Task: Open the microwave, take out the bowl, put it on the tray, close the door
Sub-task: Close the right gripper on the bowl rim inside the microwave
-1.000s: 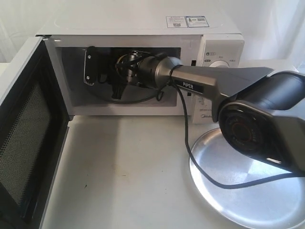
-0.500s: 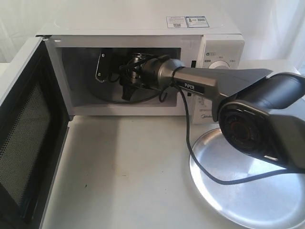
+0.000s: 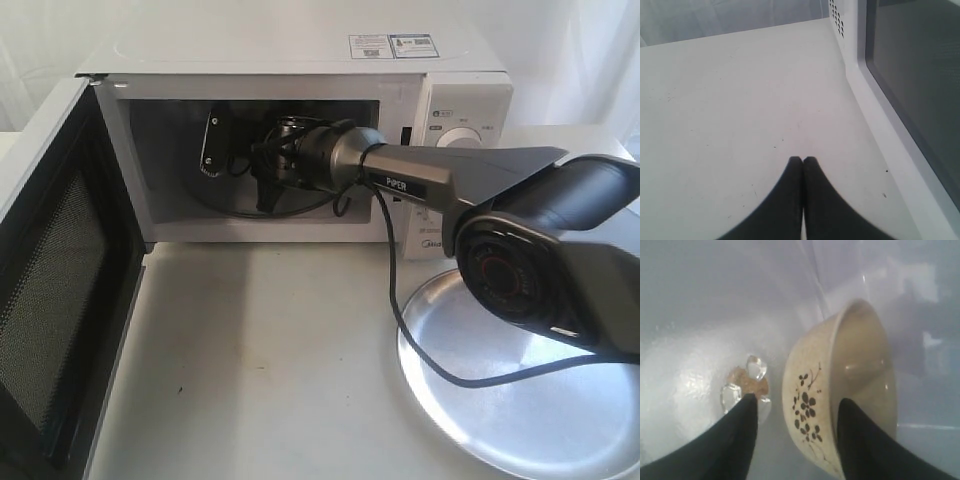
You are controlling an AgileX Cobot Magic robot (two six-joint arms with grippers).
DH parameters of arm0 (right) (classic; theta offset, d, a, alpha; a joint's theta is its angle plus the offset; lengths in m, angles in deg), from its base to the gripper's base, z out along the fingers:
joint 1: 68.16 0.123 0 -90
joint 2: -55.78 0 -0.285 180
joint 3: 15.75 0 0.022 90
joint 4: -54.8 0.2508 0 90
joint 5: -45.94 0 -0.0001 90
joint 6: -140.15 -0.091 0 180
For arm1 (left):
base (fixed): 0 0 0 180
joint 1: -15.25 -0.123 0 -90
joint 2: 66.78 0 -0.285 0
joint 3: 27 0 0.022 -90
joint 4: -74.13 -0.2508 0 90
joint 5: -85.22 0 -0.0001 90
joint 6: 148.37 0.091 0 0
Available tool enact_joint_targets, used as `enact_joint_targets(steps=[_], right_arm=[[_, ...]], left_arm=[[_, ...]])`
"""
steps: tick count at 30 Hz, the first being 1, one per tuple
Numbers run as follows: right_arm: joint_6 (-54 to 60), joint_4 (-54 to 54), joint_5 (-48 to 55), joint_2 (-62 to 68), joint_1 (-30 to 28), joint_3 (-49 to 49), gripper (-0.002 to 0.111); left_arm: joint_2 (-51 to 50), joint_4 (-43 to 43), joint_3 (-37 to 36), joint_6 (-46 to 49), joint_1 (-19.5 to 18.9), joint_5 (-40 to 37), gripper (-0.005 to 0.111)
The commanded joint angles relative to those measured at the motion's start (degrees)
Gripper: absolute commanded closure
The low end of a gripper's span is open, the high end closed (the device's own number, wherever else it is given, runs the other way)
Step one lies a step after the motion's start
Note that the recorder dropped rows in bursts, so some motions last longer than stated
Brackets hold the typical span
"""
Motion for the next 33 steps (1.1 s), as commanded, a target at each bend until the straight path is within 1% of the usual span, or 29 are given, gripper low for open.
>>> enact_joint_targets(steps=[1,3,6,13,16,24,30,33], right_arm=[[-0.4,-1.0,-1.3,1.5,-0.5,0.3,0.066],[-0.4,-1.1,-1.2,1.7,-0.5,0.3,0.068],[-0.4,-2.0,-0.7,2.3,-0.6,0.3,0.074],[-3.2,-4.2,1.3,4.3,-0.7,2.6,0.094],[-5.6,-4.0,1.0,4.3,-0.7,3.0,0.107],[-7.1,-2.7,0.1,4.1,0.1,3.0,0.108],[-7.1,1.6,0.7,1.7,4.5,2.9,0.108],[-5.3,7.4,5.1,-0.4,7.6,2.8,0.108]], left_arm=[[0.1,0.2,-0.2,-0.4,0.0,0.1,0.107],[0.1,0.2,-0.2,-0.4,0.0,0.1,0.107],[0.1,0.2,-0.2,-0.4,0.0,0.1,0.107],[0.1,0.2,-0.2,-0.4,0.0,0.1,0.107],[0.1,0.2,-0.2,-0.4,0.0,0.1,0.107],[0.1,0.2,-0.2,-0.4,0.0,0.1,0.107],[0.1,0.2,-0.2,-0.4,0.0,0.1,0.107],[0.1,0.2,-0.2,-0.4,0.0,0.1,0.107]])
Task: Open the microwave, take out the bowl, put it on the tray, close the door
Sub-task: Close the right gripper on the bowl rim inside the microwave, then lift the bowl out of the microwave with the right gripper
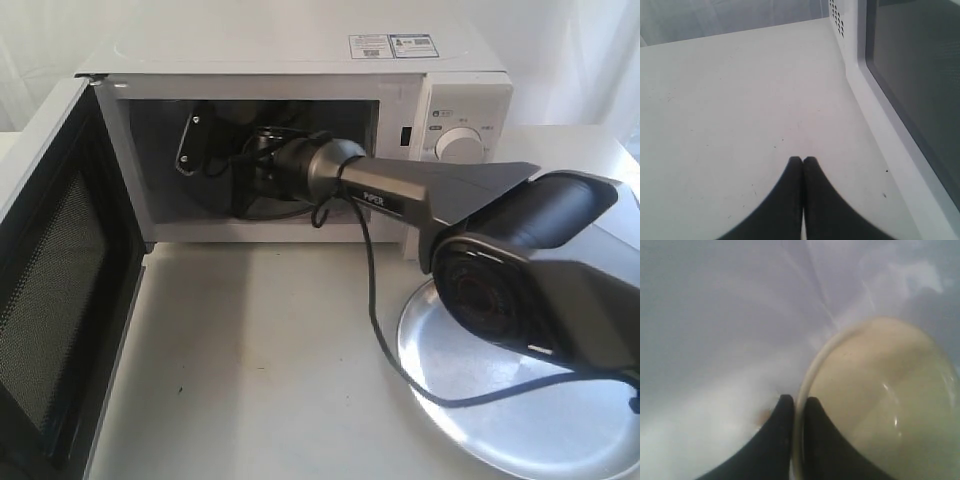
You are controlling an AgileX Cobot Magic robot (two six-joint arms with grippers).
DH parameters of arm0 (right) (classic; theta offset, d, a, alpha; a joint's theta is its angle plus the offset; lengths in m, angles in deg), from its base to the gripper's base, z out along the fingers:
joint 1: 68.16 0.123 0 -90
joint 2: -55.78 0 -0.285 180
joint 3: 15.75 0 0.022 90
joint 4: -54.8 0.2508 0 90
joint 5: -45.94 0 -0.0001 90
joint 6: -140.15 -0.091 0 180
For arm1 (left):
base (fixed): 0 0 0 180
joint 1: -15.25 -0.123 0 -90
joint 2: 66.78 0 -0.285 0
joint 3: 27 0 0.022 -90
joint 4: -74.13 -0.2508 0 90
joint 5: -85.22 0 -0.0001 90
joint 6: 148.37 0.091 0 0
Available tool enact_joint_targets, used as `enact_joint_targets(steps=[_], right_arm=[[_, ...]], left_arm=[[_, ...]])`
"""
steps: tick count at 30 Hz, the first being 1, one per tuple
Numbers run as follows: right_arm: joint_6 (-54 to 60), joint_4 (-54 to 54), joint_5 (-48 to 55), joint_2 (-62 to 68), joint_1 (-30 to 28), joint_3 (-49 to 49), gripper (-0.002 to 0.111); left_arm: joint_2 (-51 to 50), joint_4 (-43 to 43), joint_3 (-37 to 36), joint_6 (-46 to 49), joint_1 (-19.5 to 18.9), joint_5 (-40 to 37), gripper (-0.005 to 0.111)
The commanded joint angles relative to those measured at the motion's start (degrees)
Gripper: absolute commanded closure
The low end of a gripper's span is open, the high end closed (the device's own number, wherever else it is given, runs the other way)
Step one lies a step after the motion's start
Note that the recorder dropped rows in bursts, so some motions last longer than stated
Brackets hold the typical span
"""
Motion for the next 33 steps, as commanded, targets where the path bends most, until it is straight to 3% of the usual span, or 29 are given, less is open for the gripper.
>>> enact_joint_targets(steps=[1,7,14,19,25,33], right_arm=[[3.6,8.2,5.9,-3.0,5.0,-0.6,0.108],[7.3,17.2,16.7,-7.2,10.3,-0.6,0.108],[7.2,27.2,39.0,-13.2,14.9,-1.9,0.108],[1.8,29.7,33.2,-21.1,21.4,-11.7,0.108],[-11.1,19.5,40.2,-31.2,29.2,-26.4,0.108],[-27.0,19.2,40.0,-49.8,30.6,-51.2,0.108]], left_arm=[[0.1,0.2,-0.2,-0.4,0.0,0.1,0.107],[0.1,0.2,-0.2,-0.4,0.0,0.1,0.107],[0.1,0.2,-0.2,-0.4,0.0,0.1,0.107],[0.1,0.2,-0.2,-0.4,0.0,0.1,0.107],[0.1,0.2,-0.2,-0.4,0.0,0.1,0.107],[0.1,0.2,-0.2,-0.4,0.0,0.1,0.107]])
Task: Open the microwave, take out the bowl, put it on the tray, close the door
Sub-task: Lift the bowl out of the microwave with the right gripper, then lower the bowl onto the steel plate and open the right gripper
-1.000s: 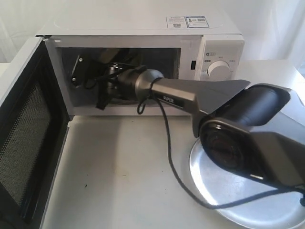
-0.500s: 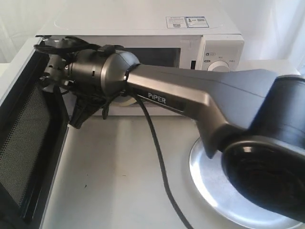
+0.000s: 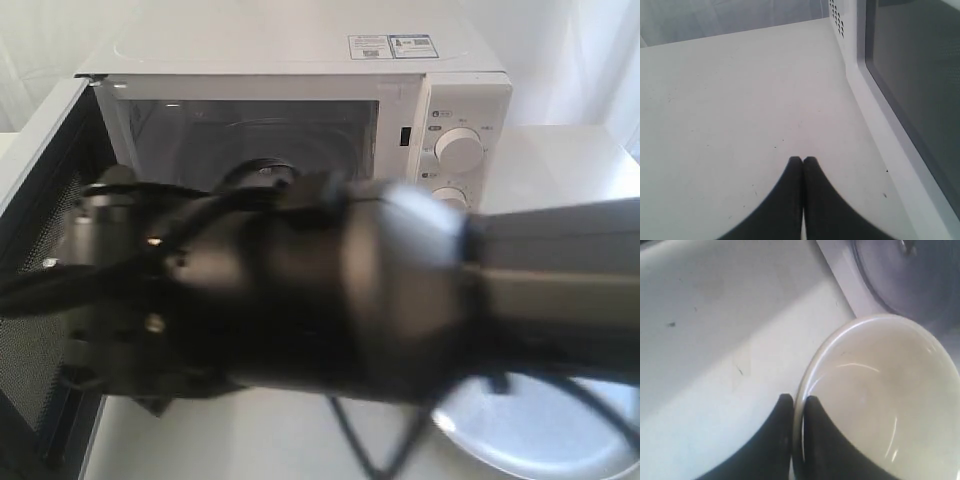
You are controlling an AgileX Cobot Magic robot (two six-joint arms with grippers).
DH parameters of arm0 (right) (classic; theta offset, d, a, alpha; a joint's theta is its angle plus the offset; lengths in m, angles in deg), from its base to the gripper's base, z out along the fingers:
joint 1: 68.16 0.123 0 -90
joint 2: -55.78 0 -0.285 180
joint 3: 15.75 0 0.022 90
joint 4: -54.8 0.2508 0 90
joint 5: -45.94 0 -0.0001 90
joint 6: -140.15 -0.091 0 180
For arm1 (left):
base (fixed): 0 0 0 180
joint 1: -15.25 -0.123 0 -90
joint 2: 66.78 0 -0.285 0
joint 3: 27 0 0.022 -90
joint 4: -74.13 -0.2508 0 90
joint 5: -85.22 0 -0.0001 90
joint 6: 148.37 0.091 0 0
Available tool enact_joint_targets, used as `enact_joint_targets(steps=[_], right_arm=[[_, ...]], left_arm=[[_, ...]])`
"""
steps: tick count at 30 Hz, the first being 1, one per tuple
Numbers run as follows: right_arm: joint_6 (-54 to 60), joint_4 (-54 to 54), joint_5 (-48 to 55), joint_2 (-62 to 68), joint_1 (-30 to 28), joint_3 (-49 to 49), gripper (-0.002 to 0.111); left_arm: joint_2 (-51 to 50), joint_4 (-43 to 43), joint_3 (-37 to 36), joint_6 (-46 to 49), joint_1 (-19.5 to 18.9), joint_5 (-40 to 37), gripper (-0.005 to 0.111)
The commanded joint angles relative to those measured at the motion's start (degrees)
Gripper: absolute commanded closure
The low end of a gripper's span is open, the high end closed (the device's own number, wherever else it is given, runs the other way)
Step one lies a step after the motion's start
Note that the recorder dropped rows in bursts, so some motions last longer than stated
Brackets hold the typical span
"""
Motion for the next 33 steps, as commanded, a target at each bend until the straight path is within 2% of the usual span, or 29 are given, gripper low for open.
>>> enact_joint_targets(steps=[1,6,9,13,14,19,24,28,33], right_arm=[[-11.7,-3.1,0.7,-10.9,-0.1,-14.4,0.108],[-29.0,-10.3,0.0,-22.9,-0.2,-31.2,0.108],[-37.1,-14.6,-5.1,-27.7,-0.6,-39.1,0.108],[-47.3,-21.6,-9.0,-28.7,-4.9,-47.7,0.108],[-51.8,-24.7,-10.6,-28.2,-8.2,-50.4,0.108],[-58.0,-35.9,-22.6,-25.4,-17.4,-53.1,0.108],[-57.7,-38.4,-34.0,-21.0,-25.9,-53.2,0.108],[-57.7,-38.4,-35.3,-15.4,-28.7,-53.9,0.108],[-57.7,-39.4,-35.3,-14.7,-28.7,-53.9,0.108]], left_arm=[[0.1,0.5,-0.2,-0.4,0.0,0.1,0.107],[0.1,0.5,-0.2,-0.4,0.0,0.1,0.107],[0.1,0.5,-0.2,-0.4,0.0,0.1,0.107],[0.1,0.5,-0.2,-0.4,0.0,0.1,0.107],[0.1,0.5,-0.2,-0.4,0.0,0.1,0.107],[0.1,0.5,-0.2,-0.4,0.0,0.1,0.107],[0.1,0.5,-0.2,-0.4,0.0,0.1,0.107],[0.1,0.5,-0.2,-0.4,0.0,0.1,0.107],[0.1,0.5,-0.2,-0.4,0.0,0.1,0.107]])
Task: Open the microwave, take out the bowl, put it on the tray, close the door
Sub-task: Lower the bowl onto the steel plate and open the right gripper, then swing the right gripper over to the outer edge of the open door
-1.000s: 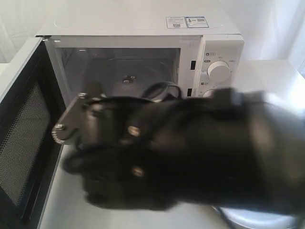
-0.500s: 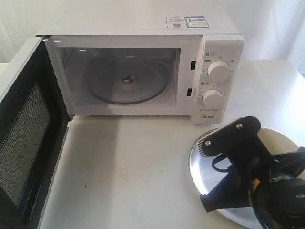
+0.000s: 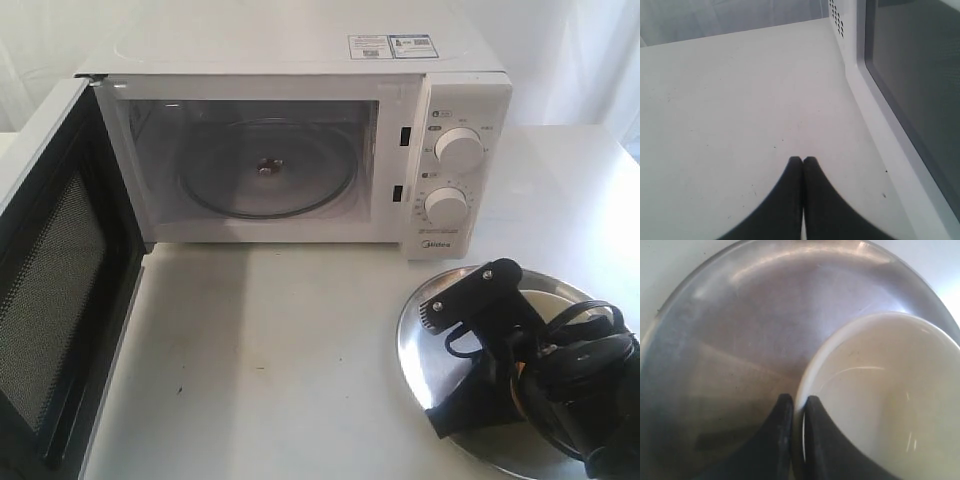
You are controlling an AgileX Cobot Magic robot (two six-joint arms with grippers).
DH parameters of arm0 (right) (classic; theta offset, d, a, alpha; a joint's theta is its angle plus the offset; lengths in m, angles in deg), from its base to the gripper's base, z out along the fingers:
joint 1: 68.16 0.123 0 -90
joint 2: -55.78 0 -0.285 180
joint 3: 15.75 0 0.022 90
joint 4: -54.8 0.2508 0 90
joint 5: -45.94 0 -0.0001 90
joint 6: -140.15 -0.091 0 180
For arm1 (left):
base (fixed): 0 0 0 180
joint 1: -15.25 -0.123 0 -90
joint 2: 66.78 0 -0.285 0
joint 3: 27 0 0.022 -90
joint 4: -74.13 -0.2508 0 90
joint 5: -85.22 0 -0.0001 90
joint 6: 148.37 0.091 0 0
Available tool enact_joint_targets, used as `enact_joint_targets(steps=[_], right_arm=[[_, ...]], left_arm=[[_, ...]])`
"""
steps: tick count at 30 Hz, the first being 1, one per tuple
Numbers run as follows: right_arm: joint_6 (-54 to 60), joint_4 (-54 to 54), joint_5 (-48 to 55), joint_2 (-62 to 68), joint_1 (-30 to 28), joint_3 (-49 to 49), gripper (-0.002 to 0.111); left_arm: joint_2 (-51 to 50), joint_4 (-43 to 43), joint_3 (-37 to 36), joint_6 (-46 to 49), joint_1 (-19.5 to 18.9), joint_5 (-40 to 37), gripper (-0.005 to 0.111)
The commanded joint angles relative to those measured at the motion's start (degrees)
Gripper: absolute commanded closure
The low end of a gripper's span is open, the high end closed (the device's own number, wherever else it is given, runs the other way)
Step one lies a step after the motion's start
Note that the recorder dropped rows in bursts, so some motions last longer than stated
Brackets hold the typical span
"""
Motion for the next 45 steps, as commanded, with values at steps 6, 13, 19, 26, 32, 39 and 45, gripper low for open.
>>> enact_joint_targets(steps=[6,13,19,26,32,39,45], right_arm=[[-4.4,-0.9,-3.7,0.5,-0.6,-0.8,0.108],[-4.8,-2.2,-9.7,-0.1,-0.5,-0.7,0.073],[-4.8,-2.5,-2.0,-5.8,-0.5,-0.7,0.069],[-18.7,-16.2,-16.7,-23.0,-0.5,2.1,0.071],[-12.8,-16.2,-35.5,-24.6,0.0,14.3,0.108],[6.3,4.4,-54.8,-9.3,2.4,36.5,0.108],[2.8,9.9,-79.2,8.4,2.4,53.3,0.108]], left_arm=[[0.1,0.2,-0.2,-0.4,0.0,0.1,0.107],[0.1,0.2,-0.2,-0.4,0.0,0.1,0.107],[0.1,0.2,-0.2,-0.4,0.0,0.1,0.107],[0.1,0.2,-0.2,-0.4,0.0,0.1,0.107],[0.1,0.2,-0.2,-0.4,0.0,0.1,0.107],[0.1,0.2,-0.2,-0.4,0.0,0.1,0.107],[0.1,0.2,-0.2,-0.4,0.0,0.1,0.107]])
